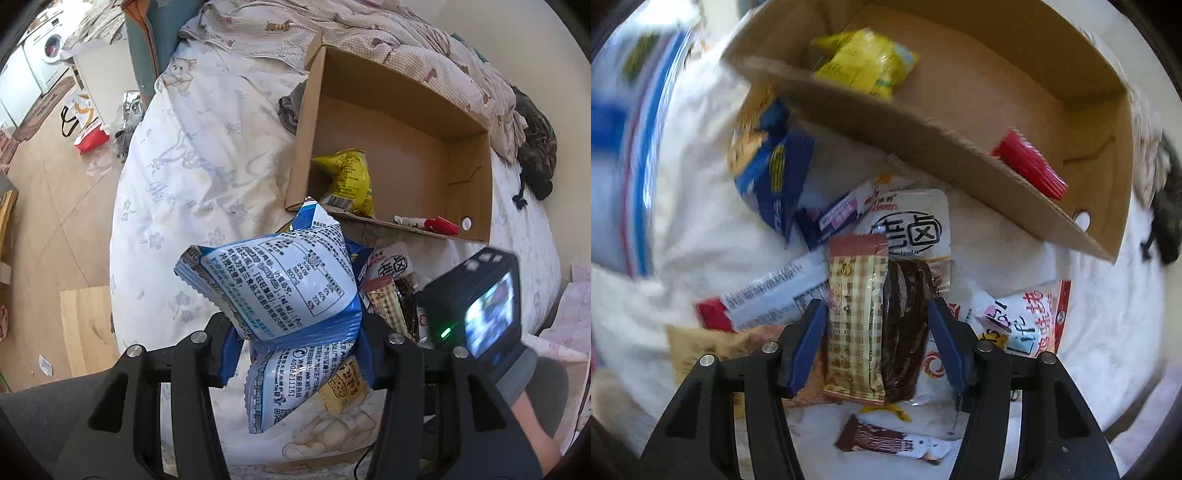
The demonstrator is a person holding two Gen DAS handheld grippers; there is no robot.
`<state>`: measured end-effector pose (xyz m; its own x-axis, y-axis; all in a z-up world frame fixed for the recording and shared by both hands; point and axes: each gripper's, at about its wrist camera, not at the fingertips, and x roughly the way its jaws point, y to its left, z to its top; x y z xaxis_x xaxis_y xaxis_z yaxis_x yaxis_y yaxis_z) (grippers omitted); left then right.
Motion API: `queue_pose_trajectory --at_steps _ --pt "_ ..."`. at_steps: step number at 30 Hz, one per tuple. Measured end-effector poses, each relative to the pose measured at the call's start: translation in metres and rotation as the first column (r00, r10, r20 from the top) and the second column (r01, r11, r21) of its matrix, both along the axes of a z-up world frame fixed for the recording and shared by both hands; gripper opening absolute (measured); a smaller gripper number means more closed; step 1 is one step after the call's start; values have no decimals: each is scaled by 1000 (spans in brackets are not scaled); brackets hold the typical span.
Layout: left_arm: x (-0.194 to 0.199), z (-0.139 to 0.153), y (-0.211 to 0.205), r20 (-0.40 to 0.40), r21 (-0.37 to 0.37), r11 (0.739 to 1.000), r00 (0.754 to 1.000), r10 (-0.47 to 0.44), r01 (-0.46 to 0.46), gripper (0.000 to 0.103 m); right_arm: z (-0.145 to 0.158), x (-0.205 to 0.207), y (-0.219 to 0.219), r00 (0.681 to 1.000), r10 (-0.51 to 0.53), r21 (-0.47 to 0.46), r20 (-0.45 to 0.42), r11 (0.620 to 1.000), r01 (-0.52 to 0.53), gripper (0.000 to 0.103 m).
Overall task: Organize snacks
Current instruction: 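Grasp the checkered wafer packet with the right tool while the left tool holds the blue bag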
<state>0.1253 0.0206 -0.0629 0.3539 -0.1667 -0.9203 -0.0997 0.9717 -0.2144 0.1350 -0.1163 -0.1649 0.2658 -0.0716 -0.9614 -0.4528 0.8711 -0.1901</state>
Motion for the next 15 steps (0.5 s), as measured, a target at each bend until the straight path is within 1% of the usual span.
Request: queue_pose_trajectory --at_steps 1,2,3,4,5,6,8,10,12,13,15 --pt "1 -1 1 -5 -6 1000 1000 4 -4 47 -1 -3 3 1000 24 -2 -2 1000 -24 24" --pt "1 -1 1 -8 -10 1000 1000 6 -6 47 -1 -6 5 999 43 -14 -5 999 -43 20" --pt "1 -2 0 -10 -13 1000 1000 6 -6 47 3 -9 3 999 45 3 13 999 -45 11" --pt "1 -2 0 -11 -15 1000 1000 6 -6 47 8 -9 -1 999 33 48 11 998 -33 11" --pt "2 -2 -1 -9 -15 1000 1000 6 -6 47 16 -9 -9 1000 8 139 -10 990 -7 11" --pt "1 -1 -1 -7 -12 1000 1000 6 -6 47 26 -7 -19 999 -18 232 -38 972 27 11" --pt "1 -1 -1 -3 -9 1000 1000 8 -8 47 42 -8 -36 997 -48 351 -60 934 66 11" --pt "1 -2 0 -6 -7 1000 1000 13 -13 47 53 -11 -52 994 -71 429 -86 898 101 11" --pt "1 -4 1 -15 -11 1000 1000 20 -20 47 60 -14 -67 989 -98 481 -112 865 141 11" --pt "1 -6 0 -21 -12 1000 1000 21 -22 47 64 -16 -73 987 -107 500 -117 853 152 11" --pt "2 -8 -2 -25 -9 1000 1000 18 -18 47 74 -17 -79 987 -122 517 -105 841 159 11"
